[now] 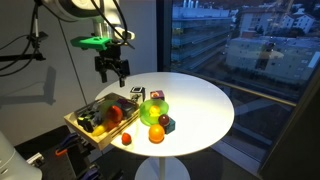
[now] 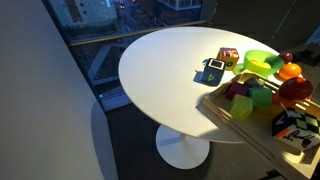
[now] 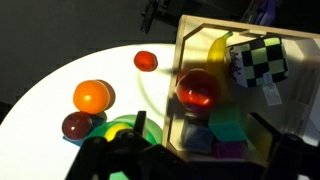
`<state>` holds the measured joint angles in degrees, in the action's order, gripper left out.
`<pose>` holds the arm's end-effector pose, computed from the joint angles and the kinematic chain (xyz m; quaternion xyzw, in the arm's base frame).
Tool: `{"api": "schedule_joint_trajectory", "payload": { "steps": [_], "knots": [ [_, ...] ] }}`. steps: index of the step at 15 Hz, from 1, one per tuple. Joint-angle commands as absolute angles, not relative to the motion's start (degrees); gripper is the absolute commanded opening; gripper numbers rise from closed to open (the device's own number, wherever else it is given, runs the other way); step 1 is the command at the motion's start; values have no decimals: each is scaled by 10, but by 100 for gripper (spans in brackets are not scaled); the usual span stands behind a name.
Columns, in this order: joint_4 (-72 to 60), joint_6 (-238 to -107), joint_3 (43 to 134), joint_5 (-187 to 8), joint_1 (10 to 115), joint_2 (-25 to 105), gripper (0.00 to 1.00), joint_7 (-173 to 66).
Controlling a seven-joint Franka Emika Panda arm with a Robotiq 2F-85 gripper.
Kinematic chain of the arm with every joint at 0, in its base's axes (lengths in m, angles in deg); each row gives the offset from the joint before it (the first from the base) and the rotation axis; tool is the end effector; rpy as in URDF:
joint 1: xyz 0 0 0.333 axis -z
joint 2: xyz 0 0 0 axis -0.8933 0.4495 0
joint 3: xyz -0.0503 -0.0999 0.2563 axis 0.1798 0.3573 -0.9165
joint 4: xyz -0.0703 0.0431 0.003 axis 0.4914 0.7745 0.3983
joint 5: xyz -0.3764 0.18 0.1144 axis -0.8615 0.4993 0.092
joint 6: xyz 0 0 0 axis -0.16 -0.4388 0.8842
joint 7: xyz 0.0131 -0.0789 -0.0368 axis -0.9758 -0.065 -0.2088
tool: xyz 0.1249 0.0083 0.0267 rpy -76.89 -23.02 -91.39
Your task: Remove the plastic apple from the crate and put it on the table
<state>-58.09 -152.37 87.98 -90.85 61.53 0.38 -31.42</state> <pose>0.4430 -0.0157 0.3338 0.9848 0.1606 -0.0638 0.0148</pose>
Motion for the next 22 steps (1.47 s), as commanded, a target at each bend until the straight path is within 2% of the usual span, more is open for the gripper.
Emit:
{"api": "schedule_joint_trajectory", "payload": {
  "steps": [1,10,22],
  "knots": [
    [-585,-1581,863,-905,608,51,100,-348],
    [-588,-1608,854,-902,610,128,100,-345],
    [-589,-1607,853,-908,612,141,100,-341]
  ]
}}
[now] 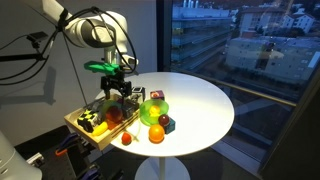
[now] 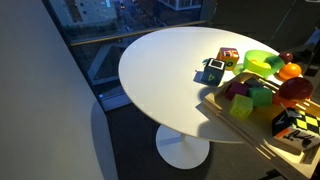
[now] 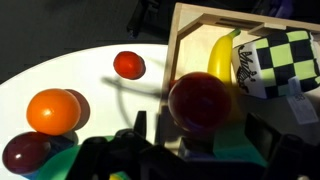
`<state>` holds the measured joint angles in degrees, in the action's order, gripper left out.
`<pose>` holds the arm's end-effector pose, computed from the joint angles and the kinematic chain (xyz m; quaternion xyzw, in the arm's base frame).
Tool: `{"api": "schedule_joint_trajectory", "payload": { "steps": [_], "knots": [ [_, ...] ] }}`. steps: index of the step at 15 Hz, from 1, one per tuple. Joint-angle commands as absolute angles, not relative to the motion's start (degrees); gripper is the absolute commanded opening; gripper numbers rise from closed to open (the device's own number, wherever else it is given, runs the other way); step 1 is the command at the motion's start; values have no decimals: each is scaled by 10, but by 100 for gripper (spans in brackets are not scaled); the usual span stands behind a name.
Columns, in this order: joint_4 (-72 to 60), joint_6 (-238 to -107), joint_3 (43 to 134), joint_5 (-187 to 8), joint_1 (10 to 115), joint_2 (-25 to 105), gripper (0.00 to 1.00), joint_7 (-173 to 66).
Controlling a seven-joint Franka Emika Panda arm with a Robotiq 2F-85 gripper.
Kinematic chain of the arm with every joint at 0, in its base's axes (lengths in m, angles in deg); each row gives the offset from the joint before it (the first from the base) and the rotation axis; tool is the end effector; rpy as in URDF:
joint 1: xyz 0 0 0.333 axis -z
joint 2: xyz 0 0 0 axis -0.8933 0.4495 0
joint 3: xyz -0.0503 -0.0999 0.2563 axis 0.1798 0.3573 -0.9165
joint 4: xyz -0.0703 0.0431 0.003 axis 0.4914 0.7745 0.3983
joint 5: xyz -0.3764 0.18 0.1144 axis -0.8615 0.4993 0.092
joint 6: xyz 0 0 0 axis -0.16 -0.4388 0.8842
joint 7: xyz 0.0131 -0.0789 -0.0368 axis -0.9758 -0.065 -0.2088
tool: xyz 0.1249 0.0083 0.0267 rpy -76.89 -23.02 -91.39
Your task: Remove the plastic apple from the crate and put it on the table
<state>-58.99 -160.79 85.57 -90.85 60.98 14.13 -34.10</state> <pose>0.4463 0.0073 0.2294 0.9789 0.1663 -0.1173 0.0169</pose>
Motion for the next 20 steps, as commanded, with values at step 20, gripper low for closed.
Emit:
{"api": "schedule_joint_trajectory", "payload": {
  "steps": [20],
  "knots": [
    [-633,-1703,860,-854,610,166,100,-281]
  ]
}}
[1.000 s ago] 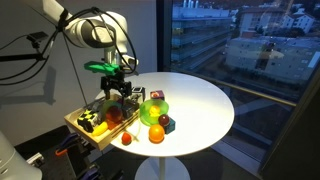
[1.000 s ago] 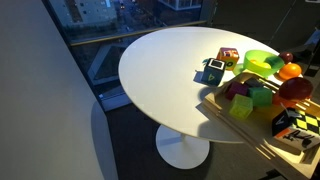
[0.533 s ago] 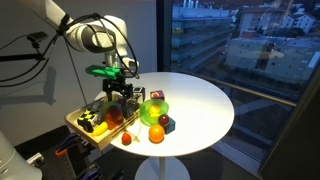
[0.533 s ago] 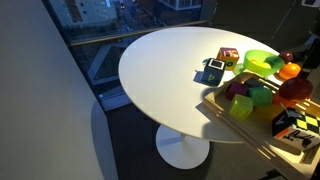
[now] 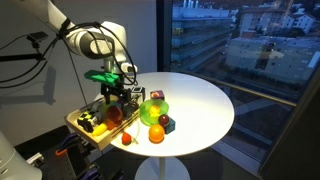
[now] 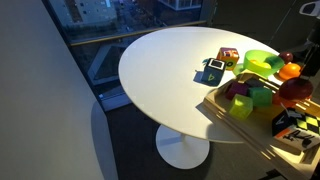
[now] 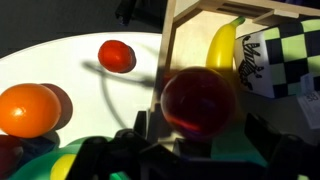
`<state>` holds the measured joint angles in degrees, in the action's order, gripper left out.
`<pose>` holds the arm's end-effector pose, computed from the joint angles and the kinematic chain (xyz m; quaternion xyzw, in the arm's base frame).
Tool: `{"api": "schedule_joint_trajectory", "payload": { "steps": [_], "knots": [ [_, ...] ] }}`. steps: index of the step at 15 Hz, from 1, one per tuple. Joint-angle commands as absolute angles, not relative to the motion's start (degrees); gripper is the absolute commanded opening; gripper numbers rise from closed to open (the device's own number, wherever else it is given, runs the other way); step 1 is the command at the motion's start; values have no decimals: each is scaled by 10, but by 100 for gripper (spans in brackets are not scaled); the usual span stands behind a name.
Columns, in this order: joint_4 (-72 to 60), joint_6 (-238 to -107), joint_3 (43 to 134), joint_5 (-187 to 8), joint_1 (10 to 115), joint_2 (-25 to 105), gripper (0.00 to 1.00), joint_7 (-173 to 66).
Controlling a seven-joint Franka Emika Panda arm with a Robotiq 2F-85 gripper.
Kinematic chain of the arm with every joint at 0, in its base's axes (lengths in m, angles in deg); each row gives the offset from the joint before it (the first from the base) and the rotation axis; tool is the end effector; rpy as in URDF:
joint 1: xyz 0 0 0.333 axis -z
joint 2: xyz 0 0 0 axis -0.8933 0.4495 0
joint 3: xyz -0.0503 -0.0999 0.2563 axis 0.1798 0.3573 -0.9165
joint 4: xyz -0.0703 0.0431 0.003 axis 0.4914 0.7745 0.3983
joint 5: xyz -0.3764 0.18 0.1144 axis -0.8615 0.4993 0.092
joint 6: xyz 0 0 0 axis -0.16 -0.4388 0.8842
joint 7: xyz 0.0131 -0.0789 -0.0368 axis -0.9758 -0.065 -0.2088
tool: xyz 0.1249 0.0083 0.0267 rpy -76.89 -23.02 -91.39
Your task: Remove the plastic apple from the crate and put it on the table
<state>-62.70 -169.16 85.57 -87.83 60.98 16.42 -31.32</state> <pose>0.4357 0.0108 0.1944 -0.9800 -0.1752 0.0945 0.0042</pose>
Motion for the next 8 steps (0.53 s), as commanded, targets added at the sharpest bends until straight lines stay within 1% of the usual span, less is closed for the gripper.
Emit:
{"api": "schedule_joint_trajectory", "payload": {
  "steps": [1,8],
  "knots": [
    [-633,-1703,860,-849,610,168,100,-275],
    [-633,-1711,858,-842,612,185,100,-260]
  ]
}}
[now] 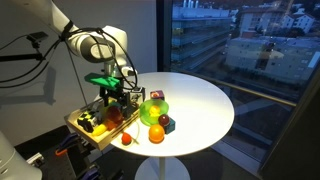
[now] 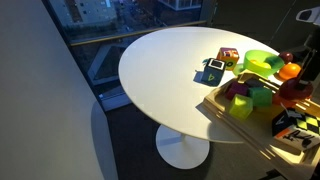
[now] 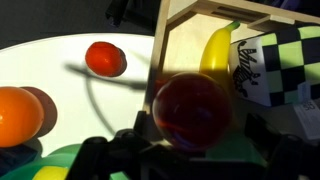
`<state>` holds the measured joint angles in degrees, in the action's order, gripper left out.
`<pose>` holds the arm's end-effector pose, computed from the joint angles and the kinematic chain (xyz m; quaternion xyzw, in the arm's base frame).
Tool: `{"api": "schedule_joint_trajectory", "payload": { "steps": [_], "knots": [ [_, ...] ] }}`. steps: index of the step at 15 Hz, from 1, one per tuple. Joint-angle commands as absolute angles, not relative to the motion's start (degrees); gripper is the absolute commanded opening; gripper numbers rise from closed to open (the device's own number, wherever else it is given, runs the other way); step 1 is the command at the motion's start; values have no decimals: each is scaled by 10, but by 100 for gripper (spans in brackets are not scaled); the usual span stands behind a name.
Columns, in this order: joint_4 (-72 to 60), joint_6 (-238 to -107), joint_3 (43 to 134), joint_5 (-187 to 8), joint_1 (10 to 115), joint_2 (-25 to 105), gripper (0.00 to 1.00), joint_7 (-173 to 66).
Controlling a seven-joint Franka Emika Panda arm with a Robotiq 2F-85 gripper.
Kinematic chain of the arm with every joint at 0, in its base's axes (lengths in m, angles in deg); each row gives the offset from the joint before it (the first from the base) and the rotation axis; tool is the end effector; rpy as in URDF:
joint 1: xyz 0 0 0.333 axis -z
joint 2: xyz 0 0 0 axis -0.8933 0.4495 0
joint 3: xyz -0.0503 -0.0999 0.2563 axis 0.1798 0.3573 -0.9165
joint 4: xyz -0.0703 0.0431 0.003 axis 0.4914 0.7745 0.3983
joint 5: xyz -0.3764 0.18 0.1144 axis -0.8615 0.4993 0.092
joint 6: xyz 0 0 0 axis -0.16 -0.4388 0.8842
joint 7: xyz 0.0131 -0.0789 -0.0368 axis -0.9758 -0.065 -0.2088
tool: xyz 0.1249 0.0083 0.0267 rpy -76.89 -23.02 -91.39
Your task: Remove the plastic apple from the crate and put it on the table
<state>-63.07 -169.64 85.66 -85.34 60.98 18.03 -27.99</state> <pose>0.4299 0.0115 0.1803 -0.9765 -0.1869 0.1047 0.0237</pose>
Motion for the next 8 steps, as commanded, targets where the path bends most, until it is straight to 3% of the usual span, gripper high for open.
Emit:
{"api": "schedule_joint_trajectory", "payload": {
  "steps": [1,2,5,8],
  "knots": [
    [-633,-1712,858,-843,613,187,75,-261],
    [-632,-1712,858,-843,613,189,73,-260],
    [-627,-1704,859,-839,614,191,52,-258],
    [-628,-1692,863,-836,616,177,52,-249]
  ]
}}
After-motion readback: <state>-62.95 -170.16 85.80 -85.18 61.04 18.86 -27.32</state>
